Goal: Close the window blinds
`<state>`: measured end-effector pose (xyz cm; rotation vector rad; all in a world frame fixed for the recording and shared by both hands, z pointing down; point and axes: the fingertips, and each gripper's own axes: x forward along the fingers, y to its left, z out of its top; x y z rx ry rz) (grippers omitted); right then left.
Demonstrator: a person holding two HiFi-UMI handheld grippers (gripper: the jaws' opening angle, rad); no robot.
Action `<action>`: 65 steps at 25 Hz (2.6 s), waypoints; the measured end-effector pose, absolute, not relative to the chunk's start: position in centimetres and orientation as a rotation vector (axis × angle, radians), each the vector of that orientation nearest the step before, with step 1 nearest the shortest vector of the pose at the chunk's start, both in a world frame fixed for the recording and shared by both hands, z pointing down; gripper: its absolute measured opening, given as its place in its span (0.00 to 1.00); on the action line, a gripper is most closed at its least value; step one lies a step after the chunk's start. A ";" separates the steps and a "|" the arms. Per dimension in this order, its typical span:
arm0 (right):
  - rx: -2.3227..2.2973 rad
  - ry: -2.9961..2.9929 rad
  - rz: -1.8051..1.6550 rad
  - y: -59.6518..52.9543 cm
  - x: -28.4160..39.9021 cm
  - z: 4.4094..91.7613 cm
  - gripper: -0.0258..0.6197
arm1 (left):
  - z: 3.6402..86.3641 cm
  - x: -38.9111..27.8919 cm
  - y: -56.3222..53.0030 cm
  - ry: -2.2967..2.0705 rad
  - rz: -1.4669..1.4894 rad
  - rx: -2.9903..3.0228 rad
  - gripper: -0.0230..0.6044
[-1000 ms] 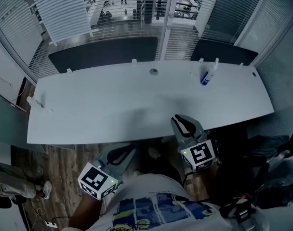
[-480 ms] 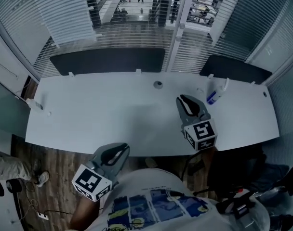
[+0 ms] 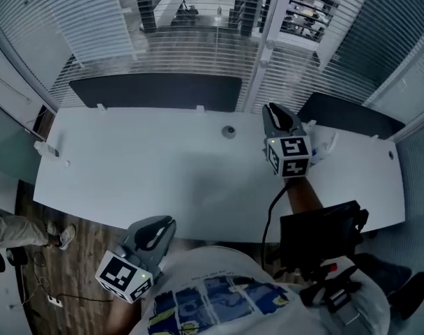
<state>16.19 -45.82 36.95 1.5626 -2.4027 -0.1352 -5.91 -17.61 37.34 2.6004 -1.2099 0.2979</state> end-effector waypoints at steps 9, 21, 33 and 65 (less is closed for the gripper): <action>1.632 -2.358 -0.165 -55.8 17.7 36.2 0.13 | 37.8 -6.5 -18.7 -1.338 0.309 2.503 0.08; 1.862 -2.277 -0.103 -64.9 19.8 33.1 0.21 | 38.3 -7.7 -18.4 -1.441 0.303 2.424 0.08; 1.981 -2.253 0.017 -67.7 19.7 32.6 0.24 | 38.8 -8.8 -17.3 -1.465 0.306 2.376 0.08; 1.828 -2.022 -0.255 -67.4 19.1 32.2 0.23 | 39.2 -9.7 -15.0 -1.492 0.272 2.371 0.08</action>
